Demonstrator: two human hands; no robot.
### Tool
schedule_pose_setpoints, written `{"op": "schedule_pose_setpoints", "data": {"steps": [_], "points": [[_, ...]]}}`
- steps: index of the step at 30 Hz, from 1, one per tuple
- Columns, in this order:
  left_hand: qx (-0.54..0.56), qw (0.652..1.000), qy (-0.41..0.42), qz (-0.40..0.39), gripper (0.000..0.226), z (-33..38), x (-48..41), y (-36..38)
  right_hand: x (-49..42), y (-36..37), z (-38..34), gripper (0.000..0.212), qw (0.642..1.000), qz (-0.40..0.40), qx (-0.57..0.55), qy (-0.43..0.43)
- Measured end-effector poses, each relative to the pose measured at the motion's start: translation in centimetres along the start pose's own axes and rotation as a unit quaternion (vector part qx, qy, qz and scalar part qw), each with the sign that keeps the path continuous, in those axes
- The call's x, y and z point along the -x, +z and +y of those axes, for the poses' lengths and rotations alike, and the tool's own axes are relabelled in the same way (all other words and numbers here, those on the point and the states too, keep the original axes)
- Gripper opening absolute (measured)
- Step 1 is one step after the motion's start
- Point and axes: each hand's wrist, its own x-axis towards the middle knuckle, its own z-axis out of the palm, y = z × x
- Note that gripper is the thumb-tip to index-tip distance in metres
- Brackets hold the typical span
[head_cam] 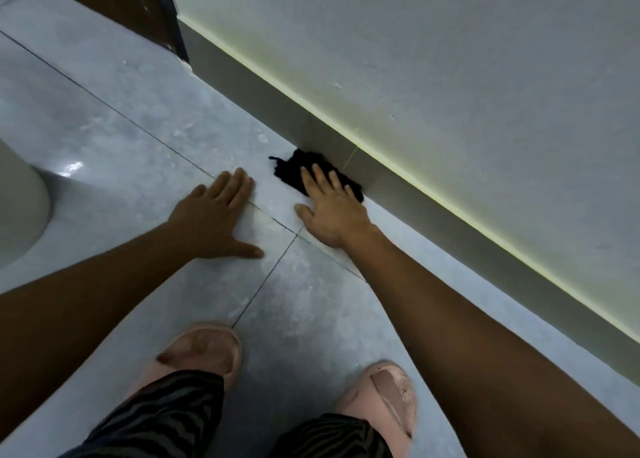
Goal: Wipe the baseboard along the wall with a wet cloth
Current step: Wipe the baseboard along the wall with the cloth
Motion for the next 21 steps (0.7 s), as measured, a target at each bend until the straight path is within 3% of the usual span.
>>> {"op": "schedule_pose_setpoints", "data": {"steps": [3, 6, 11, 15, 21], "points": [[-0.010, 1.000, -0.006, 0.004, 0.127, 0.3, 0.1, 0.1, -1.2, -0.5, -0.6, 0.065, 1.000, -0.009, 0.000, -0.004], [0.005, 1.000, -0.014, 0.011, 0.128, 0.5, 0.0, 0.5, 1.4, 0.8, 1.4, 0.064, 0.999, 0.035, -0.003, 0.002], [0.022, 1.000, -0.008, 0.016, 0.127, 0.4, -0.2, 0.9, 5.9, 2.9, 5.0, 0.062, 0.997, 0.056, 0.001, 0.061], [0.022, 1.000, -0.005, 0.006, 0.128, 0.4, -0.5, 1.0, 4.6, 2.9, 3.1, 0.061, 0.993, 0.062, -0.015, 0.102], [0.071, 0.997, -0.019, 0.038, 0.117, 0.5, 0.0, 1.7, -2.0, -0.2, -1.8, 0.064, 1.000, 0.019, 0.003, 0.009]]}}
